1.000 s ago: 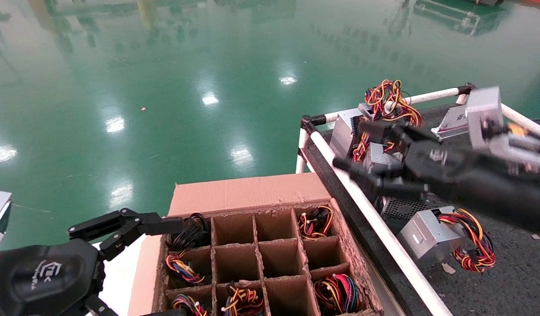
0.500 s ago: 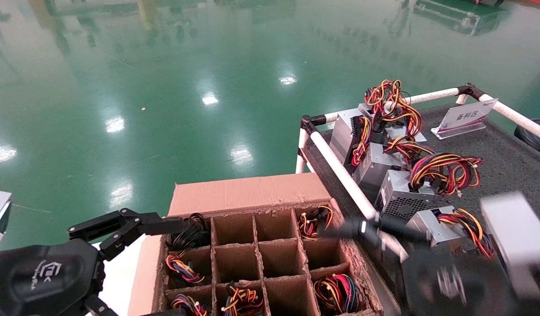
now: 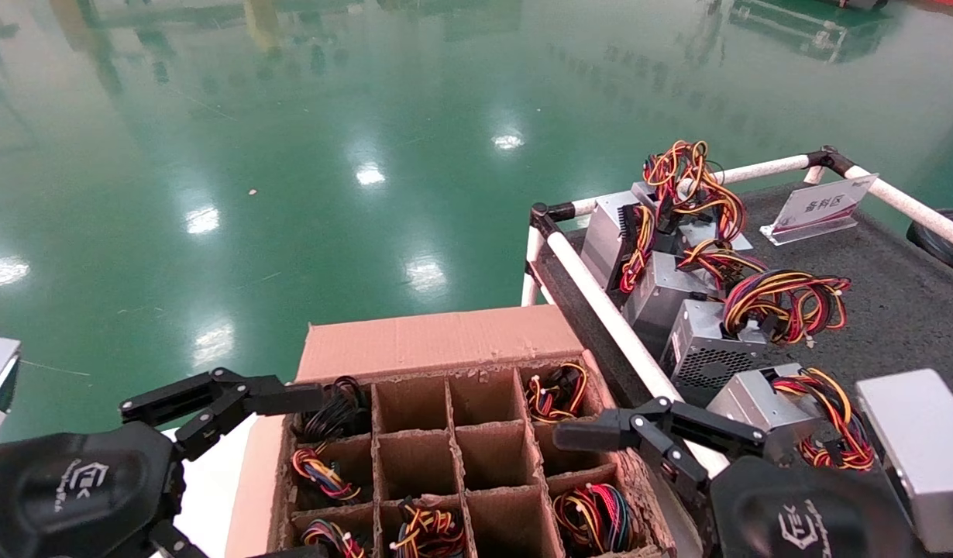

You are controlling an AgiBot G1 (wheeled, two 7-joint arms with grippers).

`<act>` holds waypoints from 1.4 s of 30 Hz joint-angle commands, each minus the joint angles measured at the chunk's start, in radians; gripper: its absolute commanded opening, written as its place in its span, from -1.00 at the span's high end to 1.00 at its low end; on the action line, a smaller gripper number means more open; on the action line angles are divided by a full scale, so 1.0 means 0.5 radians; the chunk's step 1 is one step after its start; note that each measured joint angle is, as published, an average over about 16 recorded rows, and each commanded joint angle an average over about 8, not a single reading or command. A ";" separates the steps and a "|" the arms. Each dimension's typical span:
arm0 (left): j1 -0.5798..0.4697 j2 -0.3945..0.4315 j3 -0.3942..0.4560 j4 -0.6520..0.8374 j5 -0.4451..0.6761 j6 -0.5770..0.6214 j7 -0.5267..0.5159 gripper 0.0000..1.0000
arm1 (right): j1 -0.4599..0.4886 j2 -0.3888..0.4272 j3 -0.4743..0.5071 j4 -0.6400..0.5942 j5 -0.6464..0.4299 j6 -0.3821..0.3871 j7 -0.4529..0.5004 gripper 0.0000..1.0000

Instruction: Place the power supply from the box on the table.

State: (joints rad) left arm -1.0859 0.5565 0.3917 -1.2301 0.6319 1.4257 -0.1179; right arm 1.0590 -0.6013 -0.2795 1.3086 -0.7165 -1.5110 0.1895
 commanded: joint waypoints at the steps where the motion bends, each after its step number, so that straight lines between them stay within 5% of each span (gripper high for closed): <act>1: 0.000 0.000 0.000 0.000 0.000 0.000 0.000 -1.00 | 0.006 -0.004 0.000 -0.010 -0.006 0.006 -0.001 -1.00; 42: 0.000 0.000 0.000 0.000 0.000 0.000 0.000 -1.00 | 0.031 -0.020 0.000 -0.050 -0.029 0.032 -0.004 -1.00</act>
State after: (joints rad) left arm -1.0859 0.5565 0.3917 -1.2302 0.6322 1.4258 -0.1179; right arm 1.0743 -0.6111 -0.2795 1.2838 -0.7307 -1.4953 0.1875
